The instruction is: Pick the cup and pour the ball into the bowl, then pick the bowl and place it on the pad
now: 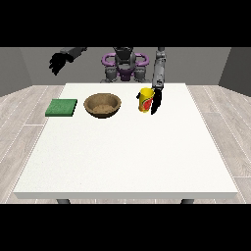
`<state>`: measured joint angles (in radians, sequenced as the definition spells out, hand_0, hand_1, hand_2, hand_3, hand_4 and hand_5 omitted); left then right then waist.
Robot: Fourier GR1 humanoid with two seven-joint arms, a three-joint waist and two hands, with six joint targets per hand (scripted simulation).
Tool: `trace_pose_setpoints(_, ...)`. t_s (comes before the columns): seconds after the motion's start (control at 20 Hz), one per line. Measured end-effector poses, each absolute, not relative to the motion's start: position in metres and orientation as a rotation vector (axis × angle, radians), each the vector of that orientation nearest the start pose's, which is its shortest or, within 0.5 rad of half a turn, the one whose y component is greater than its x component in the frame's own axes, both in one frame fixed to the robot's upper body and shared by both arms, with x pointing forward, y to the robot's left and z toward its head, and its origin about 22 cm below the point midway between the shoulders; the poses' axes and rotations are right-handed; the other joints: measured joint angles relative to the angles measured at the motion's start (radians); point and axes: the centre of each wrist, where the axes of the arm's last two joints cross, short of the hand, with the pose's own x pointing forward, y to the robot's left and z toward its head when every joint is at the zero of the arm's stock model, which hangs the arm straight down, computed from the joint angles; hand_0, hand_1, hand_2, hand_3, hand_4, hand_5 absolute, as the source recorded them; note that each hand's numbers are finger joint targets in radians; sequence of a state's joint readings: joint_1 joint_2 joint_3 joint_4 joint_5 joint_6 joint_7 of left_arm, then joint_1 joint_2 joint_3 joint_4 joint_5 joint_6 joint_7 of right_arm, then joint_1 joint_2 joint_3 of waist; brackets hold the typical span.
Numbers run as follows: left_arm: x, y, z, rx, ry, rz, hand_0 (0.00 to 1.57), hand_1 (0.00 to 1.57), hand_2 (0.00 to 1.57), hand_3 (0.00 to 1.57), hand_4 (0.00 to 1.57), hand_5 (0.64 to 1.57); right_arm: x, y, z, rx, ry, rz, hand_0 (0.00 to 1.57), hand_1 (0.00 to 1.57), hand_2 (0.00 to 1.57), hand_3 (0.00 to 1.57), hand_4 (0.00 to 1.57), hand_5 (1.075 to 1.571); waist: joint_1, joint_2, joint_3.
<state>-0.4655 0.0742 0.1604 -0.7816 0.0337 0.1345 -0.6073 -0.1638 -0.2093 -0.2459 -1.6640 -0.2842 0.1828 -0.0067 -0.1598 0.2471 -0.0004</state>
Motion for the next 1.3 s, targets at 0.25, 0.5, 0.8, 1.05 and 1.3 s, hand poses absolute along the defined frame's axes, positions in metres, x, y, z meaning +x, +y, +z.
trace_pose_setpoints(0.25,0.339,0.242,-0.063,0.335,-1.86,0.015,1.28,1.28,1.57,1.57,1.37,1.457,0.269,-0.327,0.107,0.106,-1.912,0.032,0.0,0.0,0.0,0.16,0.64,1.568,-0.059,0.03,0.0039)
trace_pose_setpoints(0.5,0.343,0.237,-0.065,0.422,-1.823,-0.041,1.28,1.28,1.57,1.57,1.39,1.436,0.27,-0.354,0.11,0.105,-1.875,0.007,0.0,0.0,0.0,0.27,0.64,1.568,-0.055,-0.011,0.004)
trace_pose_setpoints(0.8,0.36,0.195,-0.048,0.538,-1.741,-0.254,1.31,1.31,1.57,1.57,1.4,1.502,0.273,-0.375,0.09,0.072,-1.748,-0.045,0.0,0.0,0.0,0.3,0.64,1.564,-0.021,-0.142,0.0031)
trace_pose_setpoints(1.05,0.372,0.18,-0.038,0.8,-1.698,-0.553,1.36,1.36,1.57,1.57,1.46,1.535,0.276,-0.382,0.079,0.08,-1.69,-0.042,0.0,0.0,0.0,0.15,0.67,1.561,-0.03,-0.191,0.0067)
trace_pose_setpoints(1.3,0.383,0.151,-0.031,0.986,-1.606,-0.838,1.36,1.36,1.57,1.57,1.47,1.531,0.278,-0.392,0.061,0.079,-1.638,-0.069,0.0,0.0,0.0,0.07,0.69,1.559,-0.016,-0.242,0.0074)
